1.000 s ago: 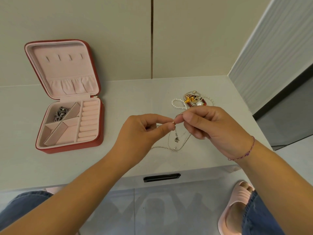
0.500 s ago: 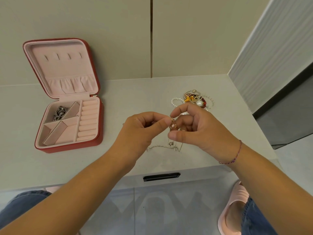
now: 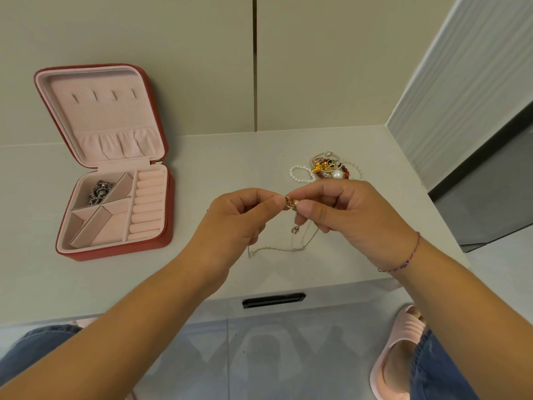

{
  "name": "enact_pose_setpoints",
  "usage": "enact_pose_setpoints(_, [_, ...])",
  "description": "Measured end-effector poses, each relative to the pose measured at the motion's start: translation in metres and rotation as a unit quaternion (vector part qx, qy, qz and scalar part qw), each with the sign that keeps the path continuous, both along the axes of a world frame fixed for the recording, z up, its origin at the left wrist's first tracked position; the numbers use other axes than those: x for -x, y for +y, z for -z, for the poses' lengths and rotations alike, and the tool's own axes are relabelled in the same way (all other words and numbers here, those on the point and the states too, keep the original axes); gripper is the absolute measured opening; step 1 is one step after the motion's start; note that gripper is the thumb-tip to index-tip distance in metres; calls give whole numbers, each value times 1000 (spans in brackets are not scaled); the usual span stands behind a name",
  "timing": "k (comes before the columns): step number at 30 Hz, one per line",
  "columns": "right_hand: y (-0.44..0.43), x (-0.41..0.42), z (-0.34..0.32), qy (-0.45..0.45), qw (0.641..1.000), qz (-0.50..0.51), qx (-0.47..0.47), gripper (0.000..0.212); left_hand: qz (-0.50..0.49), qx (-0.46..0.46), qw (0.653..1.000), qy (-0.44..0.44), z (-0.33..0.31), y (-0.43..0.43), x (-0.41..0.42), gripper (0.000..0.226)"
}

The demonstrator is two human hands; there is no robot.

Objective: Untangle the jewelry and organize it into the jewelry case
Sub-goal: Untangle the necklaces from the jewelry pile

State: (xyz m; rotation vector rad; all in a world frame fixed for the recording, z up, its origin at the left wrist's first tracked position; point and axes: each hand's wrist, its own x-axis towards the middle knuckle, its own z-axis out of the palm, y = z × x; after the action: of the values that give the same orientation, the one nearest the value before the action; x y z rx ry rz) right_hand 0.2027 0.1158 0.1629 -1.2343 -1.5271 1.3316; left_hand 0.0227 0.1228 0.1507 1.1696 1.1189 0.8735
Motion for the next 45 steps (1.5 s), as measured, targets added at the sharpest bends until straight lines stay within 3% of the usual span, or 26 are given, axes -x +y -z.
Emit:
enact_pose_setpoints(6, [1,2,5,-9,999,5,32,30,1,-12,1000,-6,-3,-1,0,20])
enact_pose_setpoints(11, [-1,4,5,9,999,6,43,13,8,-31,999,15,-4,-2,0,14])
enact_pose_setpoints(17, [0,1,1,9,998,3,54,12,20,-126,989,80,-3,0,3,9])
enact_pose_setpoints(20, [0,0,0,20,998,8,63,6,25,-143,984,104,-2,2,4,10])
enact_pose_setpoints(23, [1,-3,-2,24,997,13,72,13,25,-156,981,116,-3,2,5,12])
enact_pose_setpoints(39, [3,-4,-1,50,994,28,91,28,23,-150,983,101,-2,1,4,11])
enact_pose_setpoints(45, [2,-4,-1,73,994,17,80,13,40,-134,985,105,-3,1,4,8])
